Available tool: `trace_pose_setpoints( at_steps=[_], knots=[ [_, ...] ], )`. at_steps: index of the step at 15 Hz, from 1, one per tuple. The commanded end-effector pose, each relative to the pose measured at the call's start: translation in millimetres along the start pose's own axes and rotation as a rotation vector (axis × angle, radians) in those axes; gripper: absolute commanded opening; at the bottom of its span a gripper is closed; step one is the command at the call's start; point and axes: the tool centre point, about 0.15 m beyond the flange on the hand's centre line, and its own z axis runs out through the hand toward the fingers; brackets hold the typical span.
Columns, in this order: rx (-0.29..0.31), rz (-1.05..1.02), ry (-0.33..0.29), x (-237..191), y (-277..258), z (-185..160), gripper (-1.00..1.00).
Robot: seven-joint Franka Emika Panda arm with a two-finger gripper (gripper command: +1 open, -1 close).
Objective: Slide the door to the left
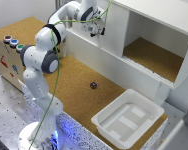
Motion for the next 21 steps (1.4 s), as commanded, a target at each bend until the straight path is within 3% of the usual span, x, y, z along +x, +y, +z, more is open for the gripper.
trace_pose_setpoints(
  at_steps=[1,9,10,15,21],
  knots=[
    [-0.103,-0.009,-0.004,27.6,-10.3,14.4,1.00],
    [-0.103,-0.009,-0.004,27.6,-10.3,14.4,1.00],
    [-0.012,-0.012,-0.004,-1.6,-4.3,-0.5,1.00],
    [-0.025,0.052,-0.069,-37.9,4.8,-10.4,1.00],
    [0.017,0.014,-0.078,-86.6,20.8,-22.4,1.00]
  ],
)
